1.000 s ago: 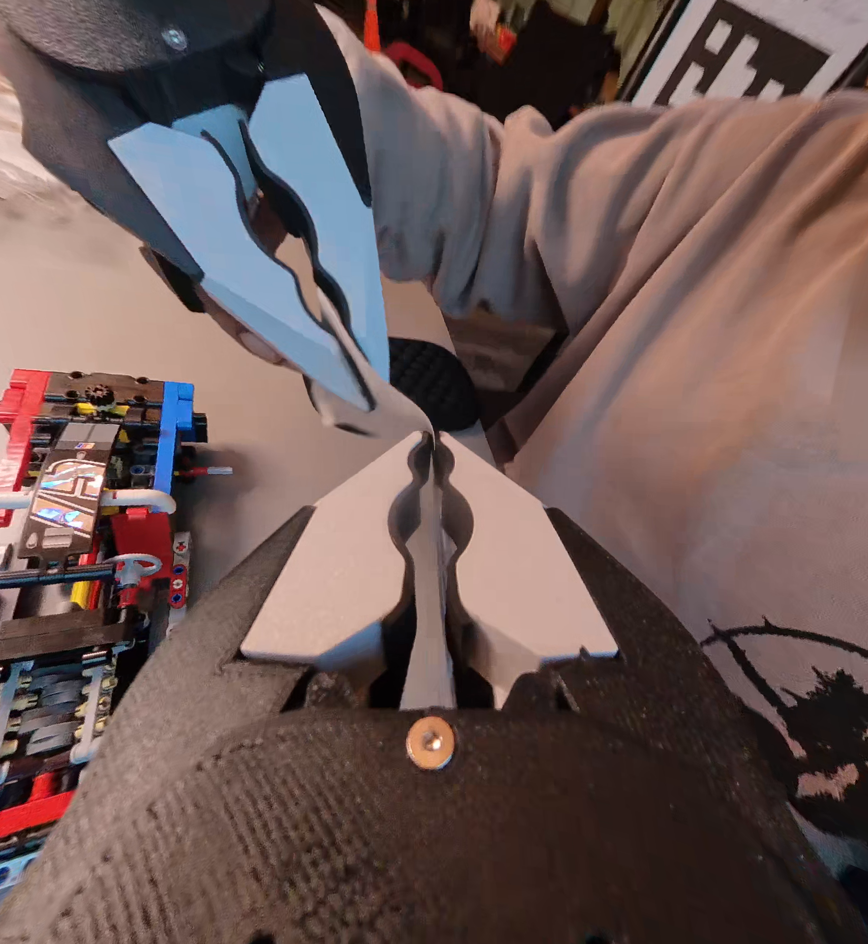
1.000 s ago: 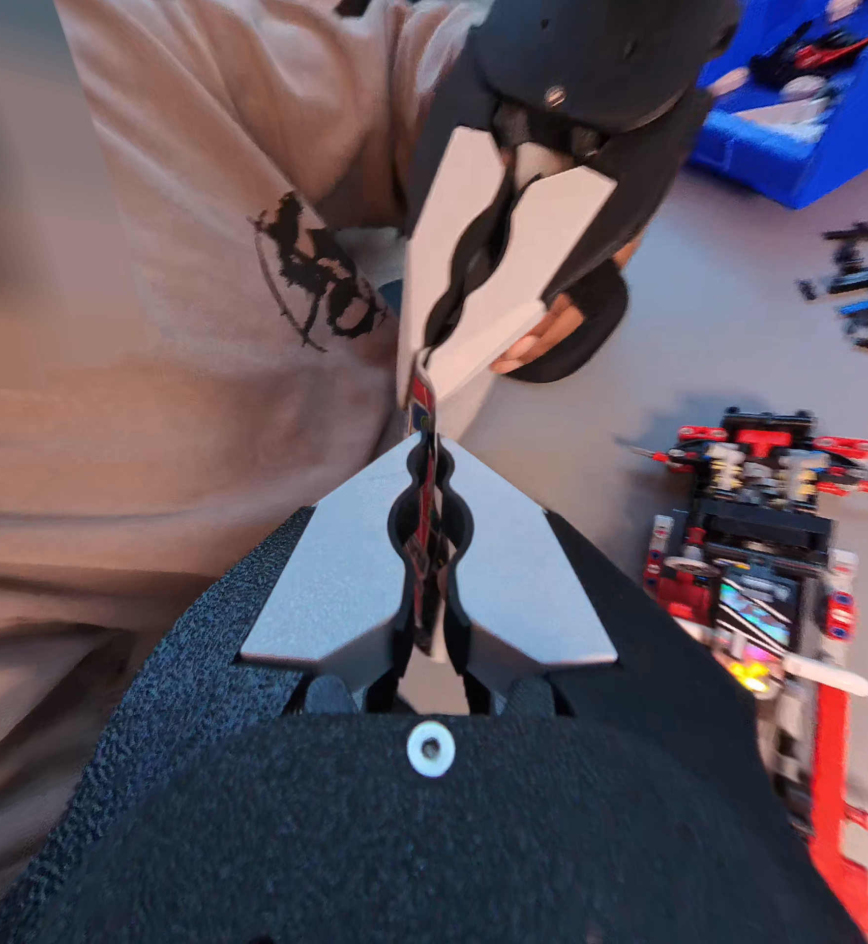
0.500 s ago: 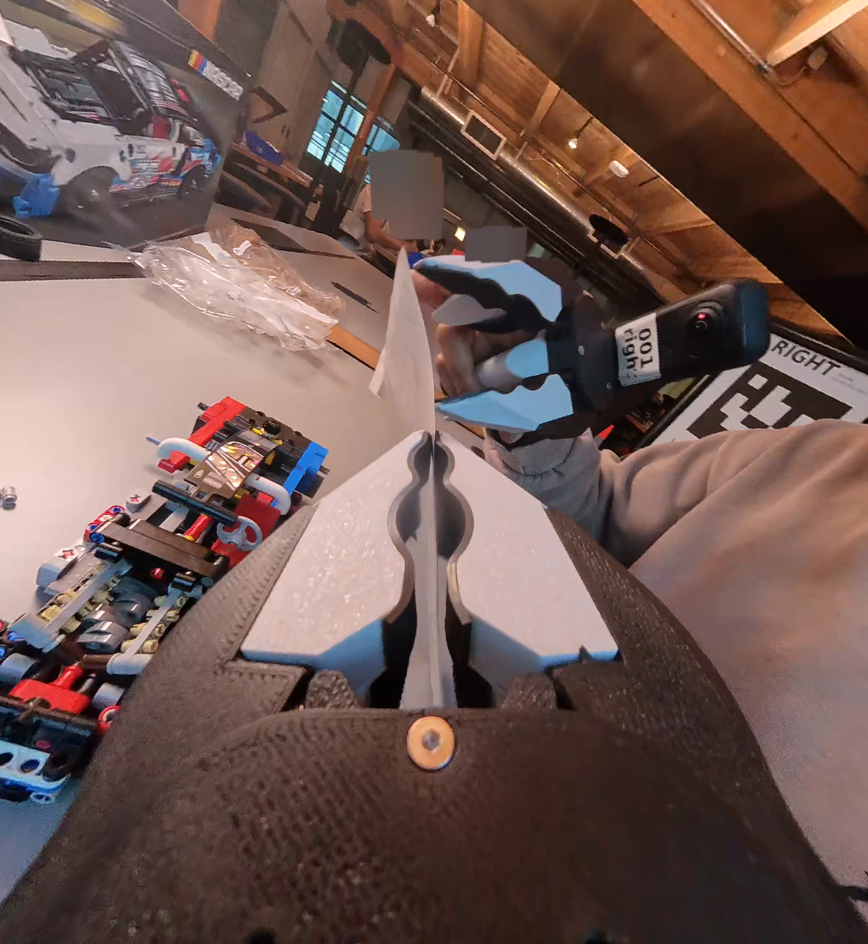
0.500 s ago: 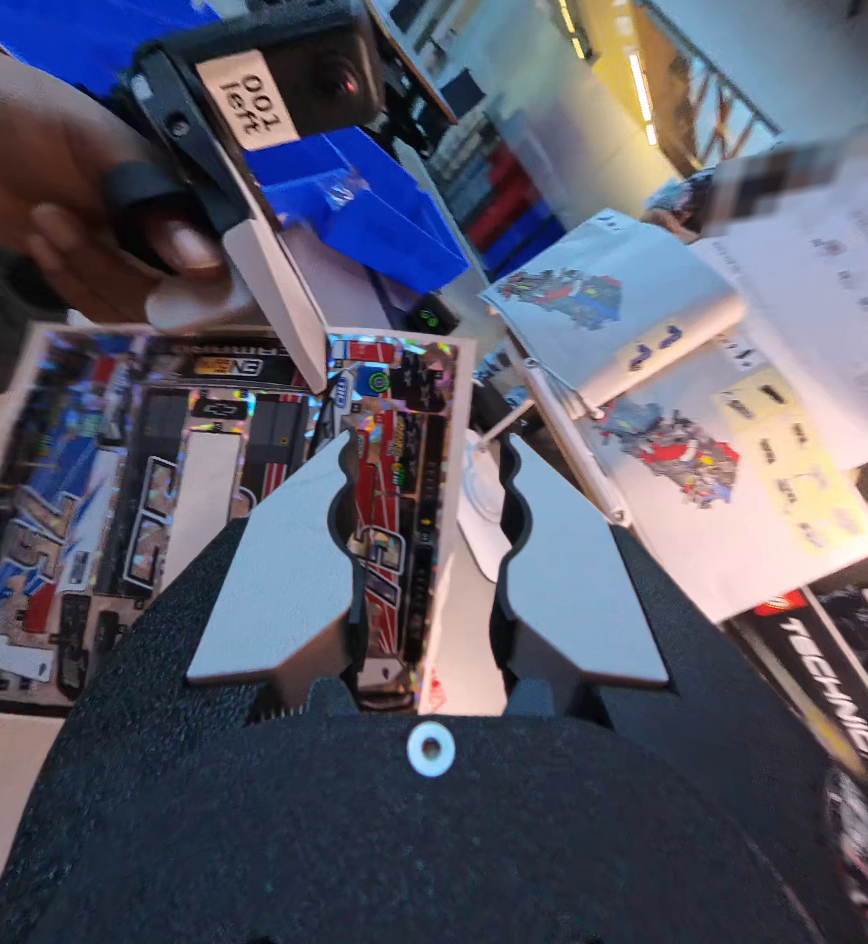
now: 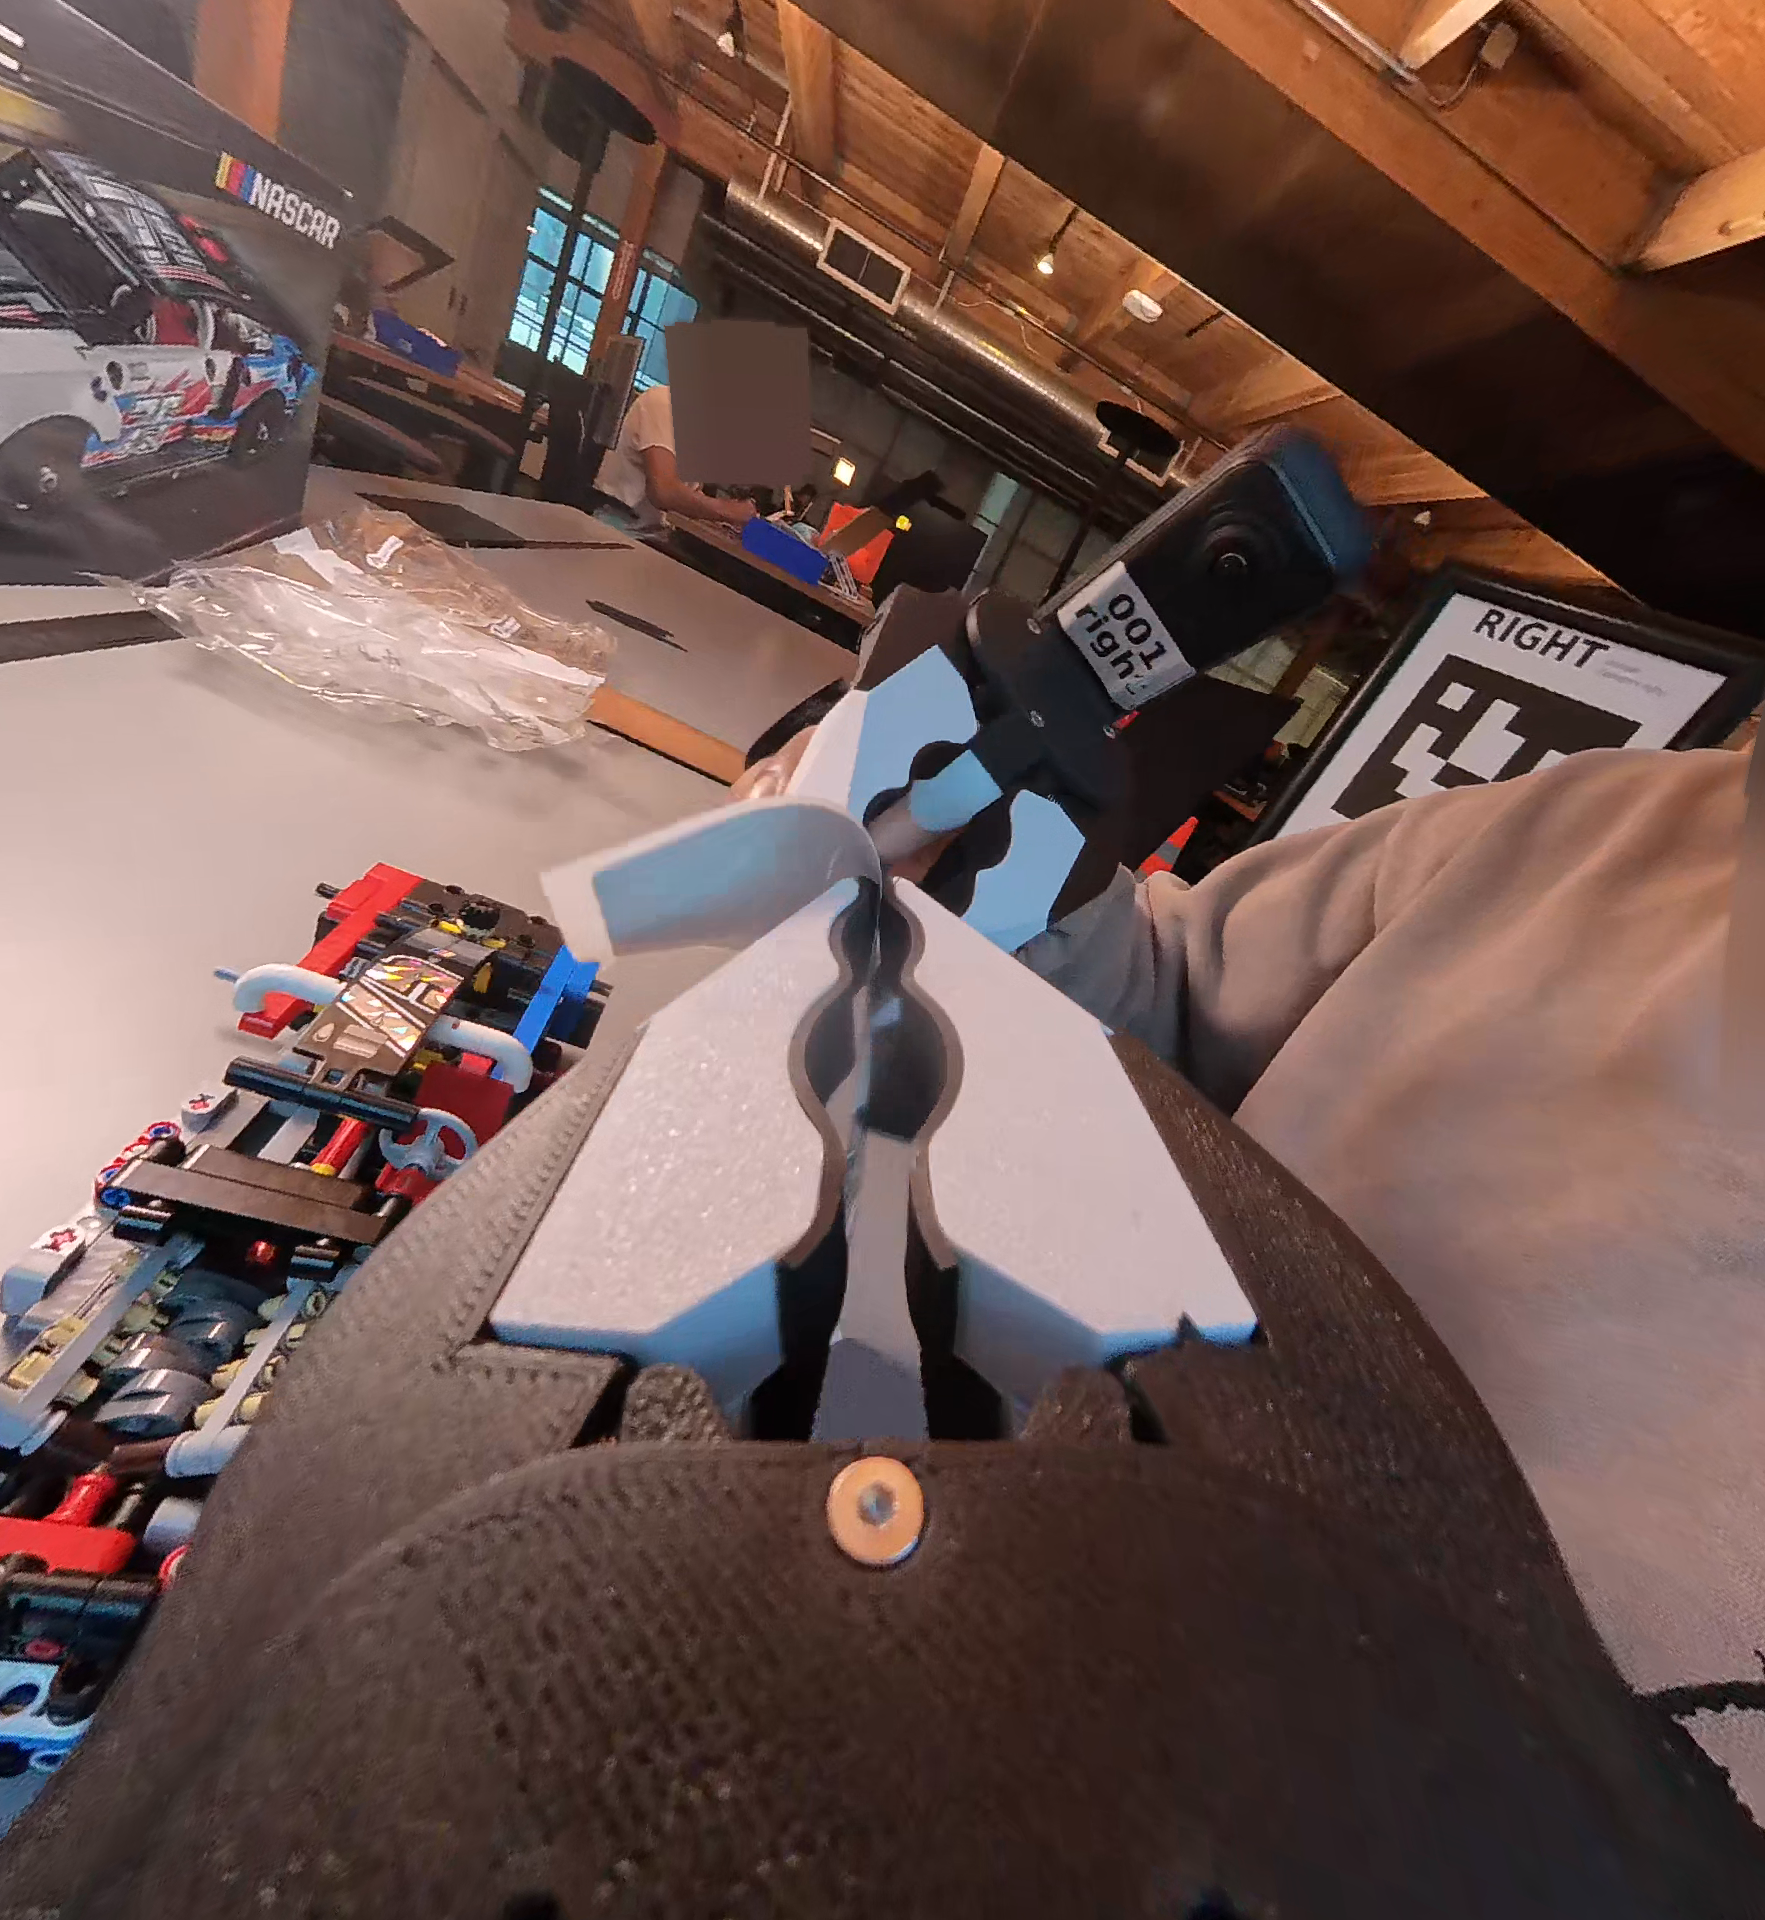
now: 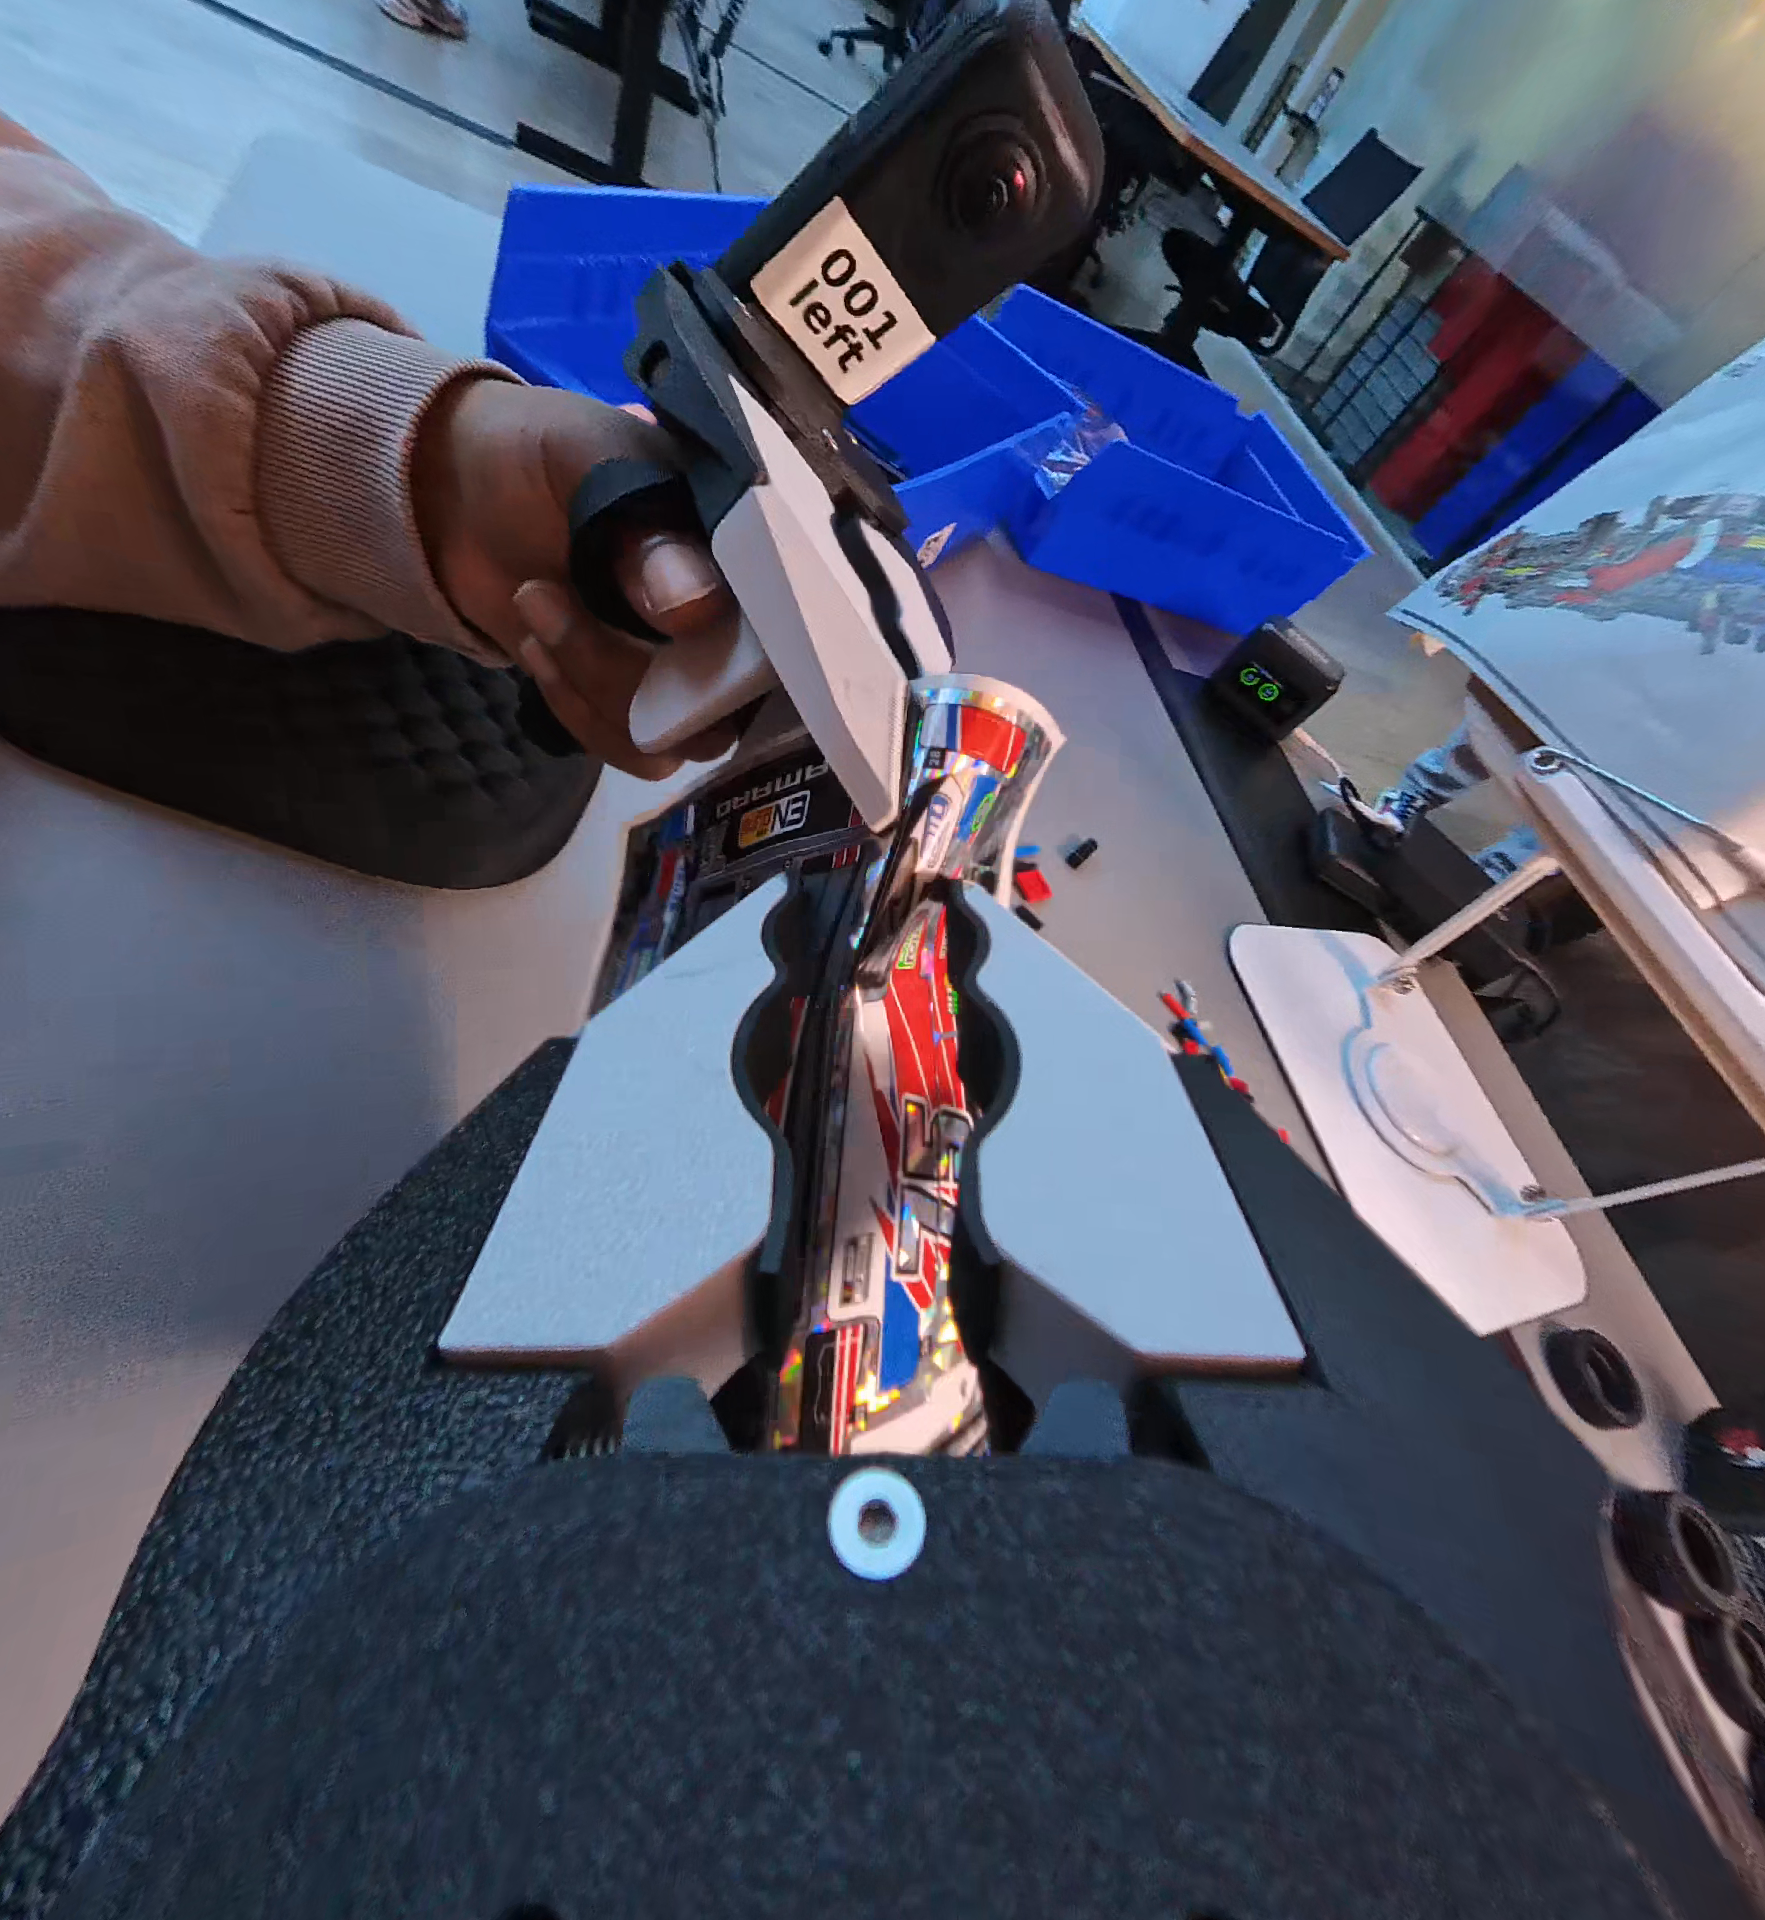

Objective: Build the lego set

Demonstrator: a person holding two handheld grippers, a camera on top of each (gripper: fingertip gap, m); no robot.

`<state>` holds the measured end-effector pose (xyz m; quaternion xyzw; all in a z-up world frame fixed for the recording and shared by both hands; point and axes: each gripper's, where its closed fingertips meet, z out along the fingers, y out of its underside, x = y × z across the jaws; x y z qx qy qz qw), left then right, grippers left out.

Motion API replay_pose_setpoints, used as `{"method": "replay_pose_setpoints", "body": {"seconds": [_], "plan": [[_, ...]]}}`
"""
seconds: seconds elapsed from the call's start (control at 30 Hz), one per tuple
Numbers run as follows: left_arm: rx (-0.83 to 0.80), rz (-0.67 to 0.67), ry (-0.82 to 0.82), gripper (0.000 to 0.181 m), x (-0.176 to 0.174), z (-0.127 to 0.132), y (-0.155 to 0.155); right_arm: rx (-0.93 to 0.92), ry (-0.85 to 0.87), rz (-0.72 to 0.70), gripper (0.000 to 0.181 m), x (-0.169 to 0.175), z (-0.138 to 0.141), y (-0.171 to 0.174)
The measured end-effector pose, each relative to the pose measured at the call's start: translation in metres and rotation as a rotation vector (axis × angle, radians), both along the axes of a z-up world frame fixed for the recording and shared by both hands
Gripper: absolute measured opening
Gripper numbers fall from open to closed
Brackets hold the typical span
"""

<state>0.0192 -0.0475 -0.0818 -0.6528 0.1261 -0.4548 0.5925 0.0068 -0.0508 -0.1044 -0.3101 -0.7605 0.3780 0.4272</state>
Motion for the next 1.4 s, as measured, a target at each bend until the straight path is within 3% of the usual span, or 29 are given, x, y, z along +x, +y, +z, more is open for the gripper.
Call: {"method": "replay_pose_setpoints", "body": {"seconds": [0.17, 0.4, 0.53, 0.7, 0.83, 1.07, 1.4], "plan": [[0.038, 0.055, 0.127, 0.000, -0.003, -0.005, 0.001, -0.055, -0.028, 0.033, 0.009, 0.004, -0.003, 0.001], [0.144, 0.259, 0.468, 0.024, -0.025, 0.001, 0.000, -0.045, -0.028, 0.032, 0.002, 0.009, -0.002, 0.008], [0.121, 0.198, 0.557, 0.042, -0.016, -0.005, -0.003, 0.079, 0.025, 0.028, 0.004, 0.008, -0.003, 0.003], [0.143, 0.105, 0.571, 0.017, 0.001, -0.014, -0.008, 0.200, 0.094, 0.056, 0.003, 0.009, -0.005, -0.007], [0.173, 0.091, 0.598, 0.003, 0.006, -0.015, -0.011, 0.136, 0.104, 0.077, 0.005, 0.013, -0.004, -0.008], [0.225, 0.104, 0.698, 0.000, 0.009, -0.013, -0.013, -0.054, 0.044, 0.179, 0.006, 0.024, 0.015, -0.014], [0.250, 0.091, 0.806, 0.000, 0.019, -0.011, -0.016, 0.022, -0.062, 0.271, 0.000, 0.023, 0.019, -0.022]]}}
